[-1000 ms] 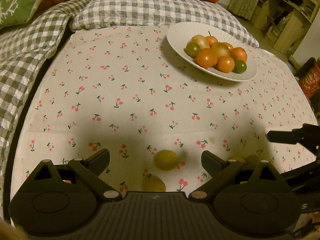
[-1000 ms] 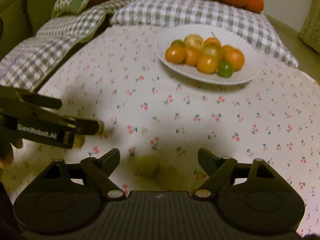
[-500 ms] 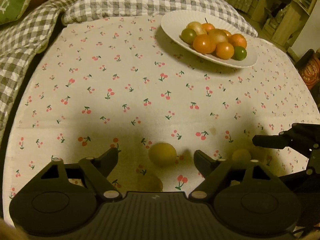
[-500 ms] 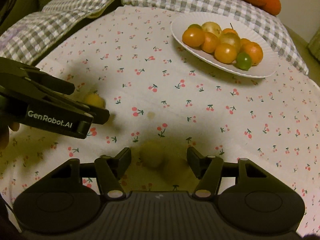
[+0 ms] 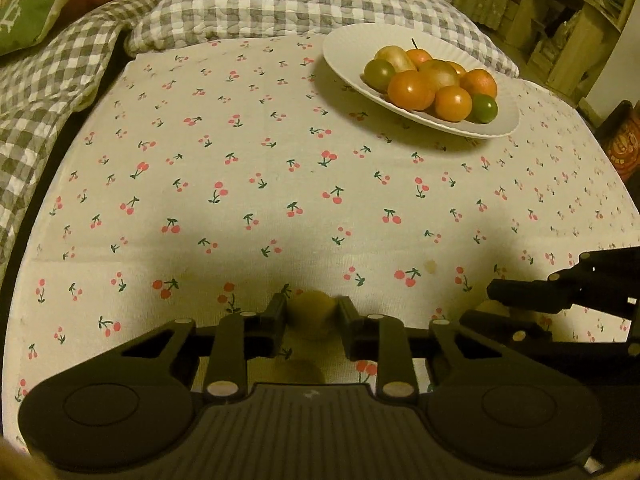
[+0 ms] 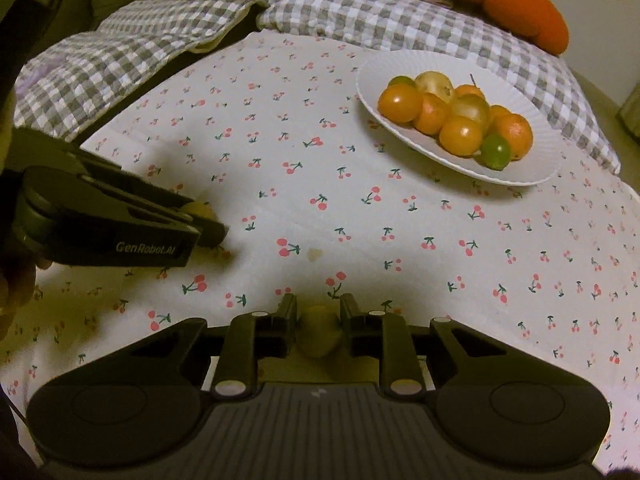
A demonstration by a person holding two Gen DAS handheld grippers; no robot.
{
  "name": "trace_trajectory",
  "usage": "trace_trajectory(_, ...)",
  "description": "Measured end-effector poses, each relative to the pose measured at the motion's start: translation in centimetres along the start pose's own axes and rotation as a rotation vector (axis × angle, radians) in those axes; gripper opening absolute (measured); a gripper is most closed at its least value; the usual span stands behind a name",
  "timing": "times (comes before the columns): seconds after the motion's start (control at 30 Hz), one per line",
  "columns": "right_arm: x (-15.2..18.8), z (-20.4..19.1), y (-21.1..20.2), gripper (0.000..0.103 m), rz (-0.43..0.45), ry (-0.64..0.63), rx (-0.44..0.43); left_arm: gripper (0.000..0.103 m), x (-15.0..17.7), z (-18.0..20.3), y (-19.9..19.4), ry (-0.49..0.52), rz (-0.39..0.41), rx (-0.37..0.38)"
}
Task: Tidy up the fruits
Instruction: 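Grasp a small yellow fruit with the left tool while the right tool grasps another, then carry both yellow fruits onto the plate and open both tools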
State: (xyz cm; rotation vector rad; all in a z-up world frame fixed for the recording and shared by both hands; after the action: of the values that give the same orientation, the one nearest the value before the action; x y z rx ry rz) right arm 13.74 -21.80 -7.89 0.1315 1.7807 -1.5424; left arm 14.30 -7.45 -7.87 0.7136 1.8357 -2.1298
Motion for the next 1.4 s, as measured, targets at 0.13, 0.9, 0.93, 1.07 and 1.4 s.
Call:
trace_trajectory(0.13, -0.4, 0.7, -0.7, 0.02, 0.026, 0.067, -0.024, 0.014, -0.1, -0.2, -0.2, -0.024, 0.003, 0.006)
trace_trajectory(0.9, -1.1, 2.2, -1.5, 0.02, 0.074, 0.214, -0.049, 0.014, -0.6, -0.4, -1.2, -0.064, 0.032, 0.021)
trace_trajectory(0.93, -1.1, 2.3, -1.5, 0.02, 0.079, 0.218, -0.049, 0.014, -0.6, -0.4, -1.2, -0.064, 0.034, 0.022)
trace_trajectory(1.07, -1.4, 2.6, -2.0, 0.02, 0.098, 0.236, -0.05, 0.014, -0.8, -0.4, -1.4, -0.067, 0.045, 0.019)
trace_trajectory(1.4, -2.5, 5.5, -3.7, 0.02, 0.169, 0.339, -0.043, 0.014, -2.6, -1.6, -2.4, -0.113, 0.1, 0.018)
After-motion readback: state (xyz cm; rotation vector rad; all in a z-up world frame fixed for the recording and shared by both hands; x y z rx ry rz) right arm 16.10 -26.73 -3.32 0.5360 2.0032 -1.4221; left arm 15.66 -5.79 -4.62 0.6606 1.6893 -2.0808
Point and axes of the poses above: each gripper's, at about its wrist camera, not at the fingertips, and y roughly the way its jaws point, z to its right, x to its underside, the point moved 4 cm from there along y, roughly the way its jaws point, and after that the axes turned 2 degrees about z, right-handed, at the moved point
